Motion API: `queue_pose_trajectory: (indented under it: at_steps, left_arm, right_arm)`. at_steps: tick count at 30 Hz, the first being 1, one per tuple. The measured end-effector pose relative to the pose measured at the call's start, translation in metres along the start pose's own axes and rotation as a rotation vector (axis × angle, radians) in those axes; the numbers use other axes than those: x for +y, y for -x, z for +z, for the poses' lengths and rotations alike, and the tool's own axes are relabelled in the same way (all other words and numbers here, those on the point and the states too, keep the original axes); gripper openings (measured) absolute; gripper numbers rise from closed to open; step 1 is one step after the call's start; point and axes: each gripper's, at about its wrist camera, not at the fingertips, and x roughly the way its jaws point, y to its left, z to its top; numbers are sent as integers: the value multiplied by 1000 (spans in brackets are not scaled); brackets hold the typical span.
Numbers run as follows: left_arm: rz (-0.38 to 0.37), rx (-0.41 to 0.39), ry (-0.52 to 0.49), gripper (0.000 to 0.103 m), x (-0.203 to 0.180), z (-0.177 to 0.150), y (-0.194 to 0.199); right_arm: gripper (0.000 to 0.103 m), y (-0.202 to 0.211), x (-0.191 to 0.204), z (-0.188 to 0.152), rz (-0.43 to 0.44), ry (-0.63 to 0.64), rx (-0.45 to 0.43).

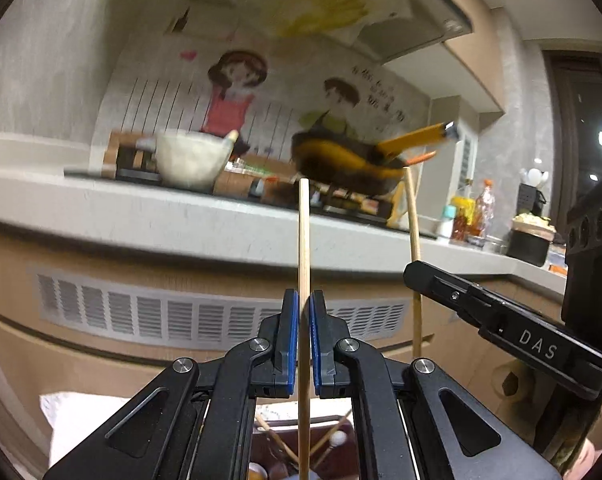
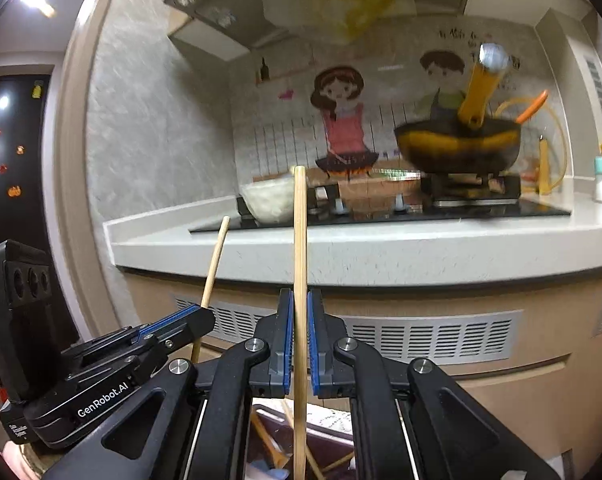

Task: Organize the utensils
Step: 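Lower both chopsticks into the caddy and open both tools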

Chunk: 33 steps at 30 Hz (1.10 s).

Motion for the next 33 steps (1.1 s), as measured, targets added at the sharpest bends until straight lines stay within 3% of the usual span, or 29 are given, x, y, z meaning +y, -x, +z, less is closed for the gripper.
queue_pose_trajectory:
  at_steps: [9,17,21,24,25,27,28,30,33]
  left_arm:
    - [44,57,41,6,33,-50,-54]
    - [129,10,46,6,46,-97,-59]
    - [166,49,-6,8,39,-113,-64]
    - [158,98,10,8,37,-123,-63]
    - [154,117,25,10,38,-126,-62]
    - [162,149,47,27,39,-129,-58]
    - [169,158,56,30,39,-131,-55]
    - [186,175,70,35,37,-134,-45]
    - [209,199,70,45,31,-135,-28]
  right_arm:
    - [7,-56,-18,-53,-49,17,129]
    - [7,-73,-12,-101,-48,67,279]
    - [7,-75,-12,-122,-48,64,336]
    - [8,-70,-12,-130,-47,62,364]
    - [8,-69,-13,-132,-48,60,370]
    - [8,-68,-13,-136,-41,55,400]
    - [10,-68,-14,-139,-35,48,422]
    - [30,-67,-15,-145,-32,39,466]
    - [36,-57,-13,-151,-52,38,480]
